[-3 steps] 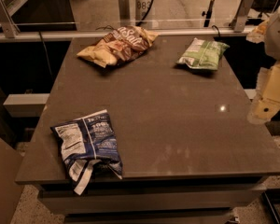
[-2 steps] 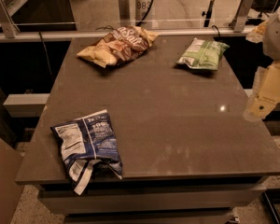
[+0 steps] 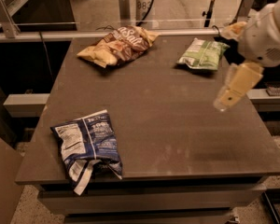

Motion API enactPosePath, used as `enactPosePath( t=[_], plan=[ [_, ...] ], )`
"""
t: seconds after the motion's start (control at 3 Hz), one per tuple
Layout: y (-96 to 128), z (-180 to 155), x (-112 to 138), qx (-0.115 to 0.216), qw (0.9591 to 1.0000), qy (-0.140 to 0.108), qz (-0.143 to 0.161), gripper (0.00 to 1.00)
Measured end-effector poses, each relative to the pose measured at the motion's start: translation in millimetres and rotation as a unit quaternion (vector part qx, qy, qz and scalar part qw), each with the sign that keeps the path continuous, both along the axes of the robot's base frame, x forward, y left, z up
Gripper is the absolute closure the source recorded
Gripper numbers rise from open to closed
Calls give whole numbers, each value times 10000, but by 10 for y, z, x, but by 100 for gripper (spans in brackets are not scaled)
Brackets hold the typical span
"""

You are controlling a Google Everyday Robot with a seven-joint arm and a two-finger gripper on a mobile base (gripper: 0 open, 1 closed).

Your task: Move brown chip bag near blue chip bag

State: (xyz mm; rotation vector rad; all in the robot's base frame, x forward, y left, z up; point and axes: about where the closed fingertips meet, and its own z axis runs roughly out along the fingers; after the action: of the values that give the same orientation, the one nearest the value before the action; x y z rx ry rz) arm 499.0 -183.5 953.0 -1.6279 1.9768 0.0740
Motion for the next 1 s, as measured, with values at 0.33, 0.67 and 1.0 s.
enactPosePath(
  t=[0.33, 0.67, 1.0],
  plan=[
    [63, 26, 43, 98, 9999, -94, 51, 0],
    [138, -77, 130, 323, 9994, -112, 43, 0],
    [348, -128, 345, 807, 9960, -356, 114, 0]
  ],
)
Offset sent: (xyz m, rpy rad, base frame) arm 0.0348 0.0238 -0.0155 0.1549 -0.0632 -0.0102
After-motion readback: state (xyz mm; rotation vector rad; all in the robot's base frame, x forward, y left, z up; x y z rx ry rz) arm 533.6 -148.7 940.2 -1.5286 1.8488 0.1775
